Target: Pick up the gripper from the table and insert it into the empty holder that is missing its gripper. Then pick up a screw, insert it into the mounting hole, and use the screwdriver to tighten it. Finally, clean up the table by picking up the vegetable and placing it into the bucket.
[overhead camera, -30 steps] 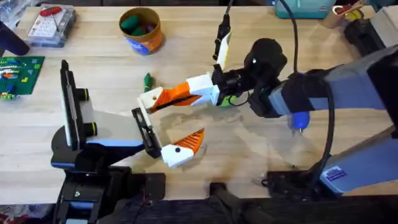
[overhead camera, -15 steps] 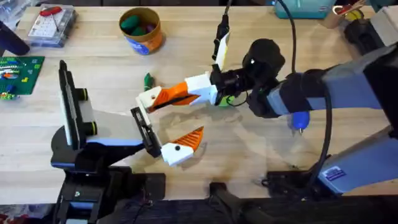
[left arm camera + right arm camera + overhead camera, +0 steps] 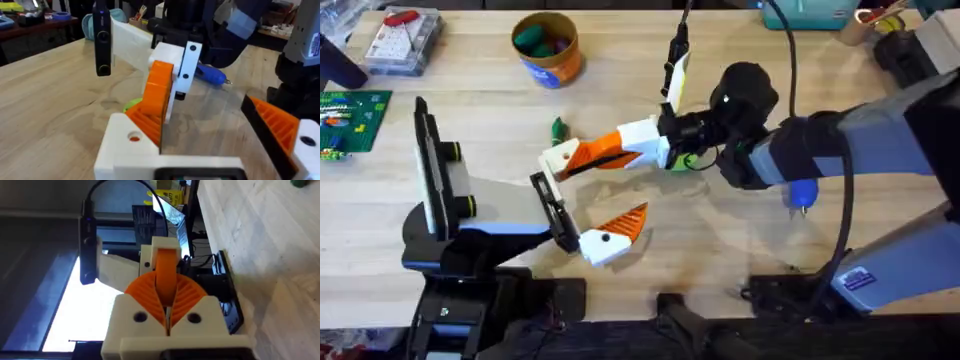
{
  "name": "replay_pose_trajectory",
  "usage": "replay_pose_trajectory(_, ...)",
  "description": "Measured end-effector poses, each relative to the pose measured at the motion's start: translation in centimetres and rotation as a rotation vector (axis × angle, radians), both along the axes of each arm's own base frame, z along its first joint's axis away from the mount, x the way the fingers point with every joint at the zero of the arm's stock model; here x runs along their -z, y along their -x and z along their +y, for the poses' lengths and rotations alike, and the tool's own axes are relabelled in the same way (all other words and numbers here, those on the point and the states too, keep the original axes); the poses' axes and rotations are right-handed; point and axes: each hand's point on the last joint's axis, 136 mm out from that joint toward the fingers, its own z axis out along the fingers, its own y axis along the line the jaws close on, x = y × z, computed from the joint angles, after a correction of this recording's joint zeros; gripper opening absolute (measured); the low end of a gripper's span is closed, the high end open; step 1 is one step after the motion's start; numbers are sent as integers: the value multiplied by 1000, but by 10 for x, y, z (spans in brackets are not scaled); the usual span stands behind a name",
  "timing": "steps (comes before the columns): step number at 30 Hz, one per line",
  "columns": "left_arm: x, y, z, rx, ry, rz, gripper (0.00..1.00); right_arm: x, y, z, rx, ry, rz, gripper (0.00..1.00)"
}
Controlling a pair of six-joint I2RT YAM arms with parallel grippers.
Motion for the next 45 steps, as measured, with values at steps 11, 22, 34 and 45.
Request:
replay_pose_trajectory(11,0,0,0,0,0,0,992,0,-1,0,5,0,0,6)
replay_pose_trajectory(22,0,-1,1,-9,-1,0,992,0,-4,1,24,-1,0,6)
replay_pose_trajectory(34,1,-2,1,-12,1,12,992,4,-5,0,55,4,9,5)
replay_pose_trajectory(45,1,-2,1,-12,2,14,992,4,-5,-1,57,4,8,5)
